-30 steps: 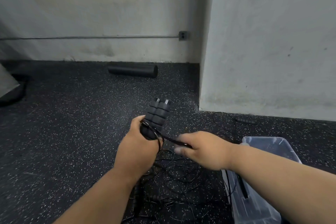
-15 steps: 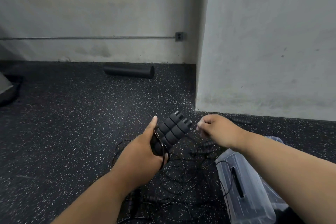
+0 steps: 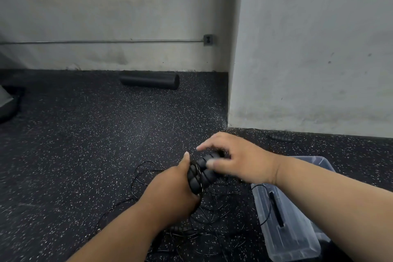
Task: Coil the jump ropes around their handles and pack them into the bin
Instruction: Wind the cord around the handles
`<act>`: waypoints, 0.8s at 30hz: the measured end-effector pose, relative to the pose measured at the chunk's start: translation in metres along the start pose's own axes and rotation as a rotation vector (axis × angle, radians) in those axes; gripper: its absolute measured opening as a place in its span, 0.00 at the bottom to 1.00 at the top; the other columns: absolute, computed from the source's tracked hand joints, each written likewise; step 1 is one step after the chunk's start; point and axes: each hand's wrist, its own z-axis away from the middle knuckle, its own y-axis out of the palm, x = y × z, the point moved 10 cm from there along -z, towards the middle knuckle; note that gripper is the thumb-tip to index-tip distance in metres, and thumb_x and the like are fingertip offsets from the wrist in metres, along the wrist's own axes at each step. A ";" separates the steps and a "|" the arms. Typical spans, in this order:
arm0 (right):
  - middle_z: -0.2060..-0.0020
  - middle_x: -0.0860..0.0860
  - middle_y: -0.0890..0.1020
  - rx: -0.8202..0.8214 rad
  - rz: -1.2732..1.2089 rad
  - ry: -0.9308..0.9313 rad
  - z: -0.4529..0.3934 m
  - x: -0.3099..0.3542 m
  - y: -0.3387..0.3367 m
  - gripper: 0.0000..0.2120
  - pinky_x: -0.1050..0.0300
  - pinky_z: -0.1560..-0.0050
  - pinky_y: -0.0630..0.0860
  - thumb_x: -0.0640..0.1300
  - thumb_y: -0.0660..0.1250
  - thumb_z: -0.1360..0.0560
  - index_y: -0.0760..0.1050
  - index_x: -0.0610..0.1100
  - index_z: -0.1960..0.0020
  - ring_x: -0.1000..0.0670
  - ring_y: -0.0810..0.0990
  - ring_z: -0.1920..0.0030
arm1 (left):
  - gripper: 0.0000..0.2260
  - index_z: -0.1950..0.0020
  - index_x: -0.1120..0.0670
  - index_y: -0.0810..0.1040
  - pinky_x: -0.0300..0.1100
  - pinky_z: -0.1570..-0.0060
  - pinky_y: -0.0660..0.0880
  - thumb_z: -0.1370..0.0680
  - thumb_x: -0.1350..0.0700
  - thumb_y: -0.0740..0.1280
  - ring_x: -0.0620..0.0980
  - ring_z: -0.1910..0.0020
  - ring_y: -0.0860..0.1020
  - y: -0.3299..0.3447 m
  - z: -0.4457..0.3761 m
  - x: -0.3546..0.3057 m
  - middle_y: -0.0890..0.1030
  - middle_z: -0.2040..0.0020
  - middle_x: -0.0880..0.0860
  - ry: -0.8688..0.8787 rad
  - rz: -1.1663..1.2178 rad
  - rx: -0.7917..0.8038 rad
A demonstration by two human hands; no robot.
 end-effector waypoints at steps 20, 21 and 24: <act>0.51 0.54 0.75 -0.049 0.823 -0.344 0.005 0.017 0.035 0.24 0.50 0.49 0.71 0.74 0.59 0.25 0.74 0.54 0.54 0.49 0.71 0.52 | 0.46 0.14 0.51 0.54 0.42 0.39 0.77 0.30 0.48 0.70 0.48 0.35 0.79 0.007 -0.002 0.024 0.82 0.34 0.45 -0.136 -0.015 -0.029; 0.51 0.53 0.75 -0.069 0.840 -0.367 0.006 0.019 0.034 0.23 0.50 0.49 0.70 0.74 0.62 0.27 0.74 0.54 0.54 0.49 0.72 0.51 | 0.45 0.14 0.51 0.55 0.40 0.40 0.77 0.29 0.49 0.71 0.48 0.35 0.80 0.005 -0.002 0.025 0.82 0.34 0.44 -0.141 -0.007 -0.052; 0.52 0.53 0.77 -0.140 0.890 -0.418 0.006 0.023 0.029 0.20 0.49 0.51 0.72 0.70 0.65 0.27 0.76 0.54 0.57 0.48 0.74 0.53 | 0.42 0.15 0.48 0.58 0.41 0.42 0.78 0.27 0.46 0.72 0.48 0.38 0.81 -0.001 -0.002 0.025 0.82 0.36 0.43 -0.138 0.000 -0.105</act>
